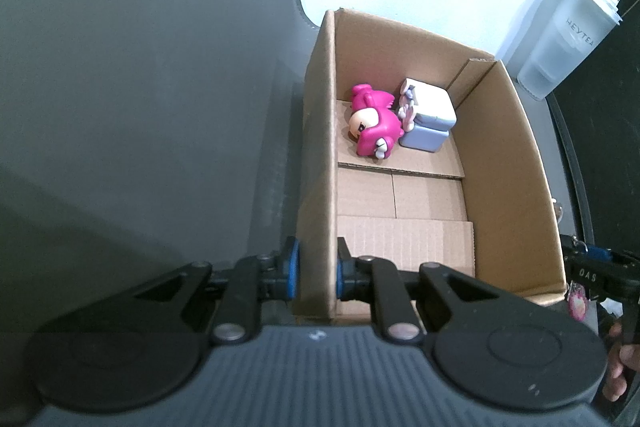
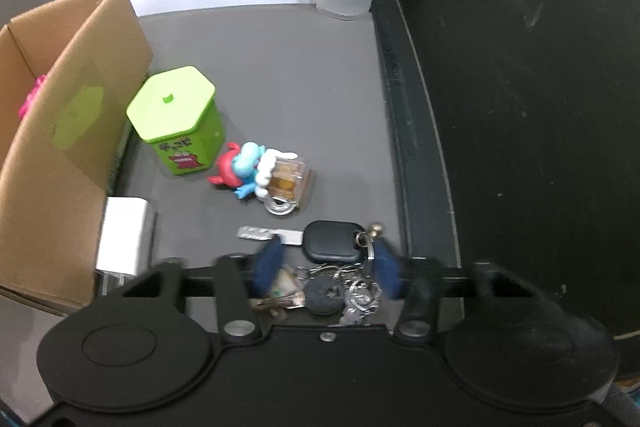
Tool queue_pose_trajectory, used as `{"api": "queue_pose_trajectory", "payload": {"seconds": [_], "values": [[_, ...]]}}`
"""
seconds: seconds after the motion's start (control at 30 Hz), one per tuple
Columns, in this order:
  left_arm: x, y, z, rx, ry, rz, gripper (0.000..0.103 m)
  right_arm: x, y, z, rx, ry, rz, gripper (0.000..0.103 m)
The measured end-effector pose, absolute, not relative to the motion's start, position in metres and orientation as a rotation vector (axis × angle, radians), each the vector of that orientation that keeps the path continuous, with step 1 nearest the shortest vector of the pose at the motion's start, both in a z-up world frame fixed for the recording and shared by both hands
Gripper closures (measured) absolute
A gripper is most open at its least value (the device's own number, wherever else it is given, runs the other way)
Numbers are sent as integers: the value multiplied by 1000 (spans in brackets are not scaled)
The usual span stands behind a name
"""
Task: Organize rigid objects
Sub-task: 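Close the right gripper on the bunch of keys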
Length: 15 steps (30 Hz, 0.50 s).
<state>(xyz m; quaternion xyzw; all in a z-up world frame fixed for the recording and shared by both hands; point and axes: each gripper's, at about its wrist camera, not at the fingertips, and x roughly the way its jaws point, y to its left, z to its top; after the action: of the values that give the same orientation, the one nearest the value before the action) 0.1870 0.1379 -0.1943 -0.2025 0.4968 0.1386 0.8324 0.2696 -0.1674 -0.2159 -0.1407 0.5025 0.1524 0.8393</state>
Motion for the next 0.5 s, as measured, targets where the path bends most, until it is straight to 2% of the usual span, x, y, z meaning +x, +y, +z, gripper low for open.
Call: {"api": "queue_pose_trajectory", "payload": {"seconds": [0.5], "values": [[187, 138, -194, -426, 1052, 291, 87, 255, -176, -195, -240, 1065, 367, 68]]}}
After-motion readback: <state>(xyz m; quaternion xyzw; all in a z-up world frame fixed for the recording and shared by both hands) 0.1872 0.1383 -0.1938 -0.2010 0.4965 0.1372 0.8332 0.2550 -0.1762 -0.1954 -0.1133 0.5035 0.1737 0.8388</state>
